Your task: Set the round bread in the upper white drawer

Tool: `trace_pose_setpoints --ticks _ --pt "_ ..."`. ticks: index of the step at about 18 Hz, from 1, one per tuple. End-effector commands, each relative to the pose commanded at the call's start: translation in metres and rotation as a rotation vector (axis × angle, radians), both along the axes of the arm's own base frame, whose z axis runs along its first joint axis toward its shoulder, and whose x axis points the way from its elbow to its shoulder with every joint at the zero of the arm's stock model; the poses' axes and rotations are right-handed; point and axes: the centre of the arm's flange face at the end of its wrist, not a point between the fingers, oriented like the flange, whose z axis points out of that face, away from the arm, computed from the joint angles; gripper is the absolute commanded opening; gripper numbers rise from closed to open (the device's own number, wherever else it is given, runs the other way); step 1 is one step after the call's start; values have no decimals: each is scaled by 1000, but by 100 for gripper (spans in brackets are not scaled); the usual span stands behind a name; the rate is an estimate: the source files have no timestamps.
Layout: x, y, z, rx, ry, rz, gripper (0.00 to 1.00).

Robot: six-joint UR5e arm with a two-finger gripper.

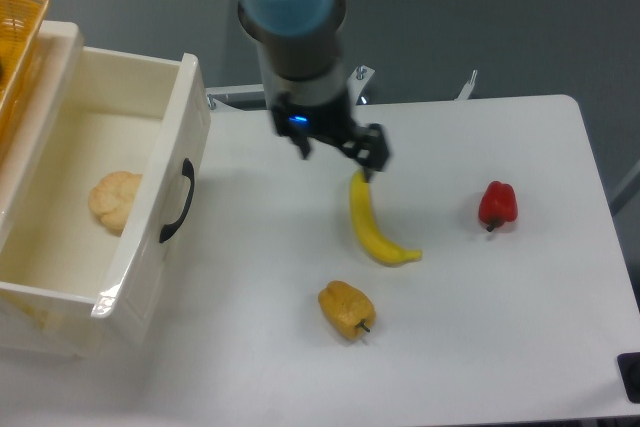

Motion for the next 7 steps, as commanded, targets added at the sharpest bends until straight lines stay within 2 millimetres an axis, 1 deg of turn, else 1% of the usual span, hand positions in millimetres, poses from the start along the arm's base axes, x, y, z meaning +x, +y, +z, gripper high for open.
trace_pose_setpoints --ticks 1,4,5,7 --pt "-11 -5 -6 9 -20 -15 100" --pt "-39 -8 -28 22 -22 -18 100" --pt "-44 -6 -37 22 -21 -27 100" --pt "-58 -9 -53 18 -33 -17 100"
